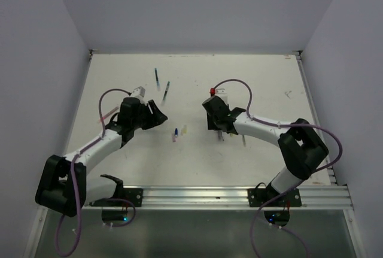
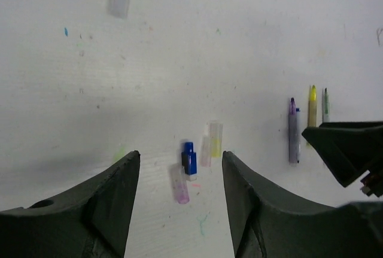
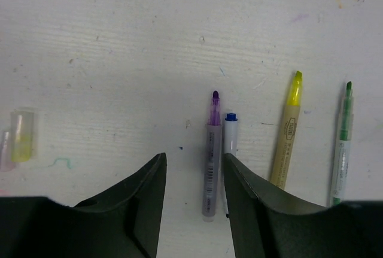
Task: Open the pen caps
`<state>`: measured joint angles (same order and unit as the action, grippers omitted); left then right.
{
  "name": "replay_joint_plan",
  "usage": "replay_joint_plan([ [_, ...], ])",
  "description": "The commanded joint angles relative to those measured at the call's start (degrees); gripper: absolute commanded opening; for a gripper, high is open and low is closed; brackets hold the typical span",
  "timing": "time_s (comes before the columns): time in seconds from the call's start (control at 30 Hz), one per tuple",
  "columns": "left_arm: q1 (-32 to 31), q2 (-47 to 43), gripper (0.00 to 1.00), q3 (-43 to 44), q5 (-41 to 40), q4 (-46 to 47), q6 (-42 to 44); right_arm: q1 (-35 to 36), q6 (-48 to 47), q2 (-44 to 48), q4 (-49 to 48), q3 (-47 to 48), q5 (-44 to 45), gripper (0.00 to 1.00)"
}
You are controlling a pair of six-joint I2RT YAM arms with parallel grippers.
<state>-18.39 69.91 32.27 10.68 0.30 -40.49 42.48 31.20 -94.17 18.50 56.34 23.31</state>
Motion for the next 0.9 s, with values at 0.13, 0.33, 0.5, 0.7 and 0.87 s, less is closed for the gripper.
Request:
replay_joint_plan([
  [0.13, 0.02, 7.84, 0.62, 14.19, -8.30, -1.26, 8.14, 0.76, -4.92, 9.44, 4.25, 7.03, -1.95, 0.52],
  [0.33, 0.02, 21.64, 0.61, 25.72, -11.89, -3.89, 14.64, 0.94, -6.76, 16.11, 4.35, 5.28, -6.52, 0.54],
  [0.5, -0.06, 28.69, 0.59, 28.72, -15.95, -3.73, 19.12, 0.94, -7.38, 21.04, 4.44, 3.08, -8.54, 0.55],
  [0.7, -0.06, 32.30, 0.58, 29.86, -17.09, -2.05, 22.12, 0.94, -7.56, 25.35, 3.56, 0.53, -9.42, 0.57],
  [0.87, -0.06, 34.41, 0.57, 30.48, -18.50, -1.53, 24.58, 0.94, -7.30, 26.32, 2.68, -1.49, -9.78, 0.57],
])
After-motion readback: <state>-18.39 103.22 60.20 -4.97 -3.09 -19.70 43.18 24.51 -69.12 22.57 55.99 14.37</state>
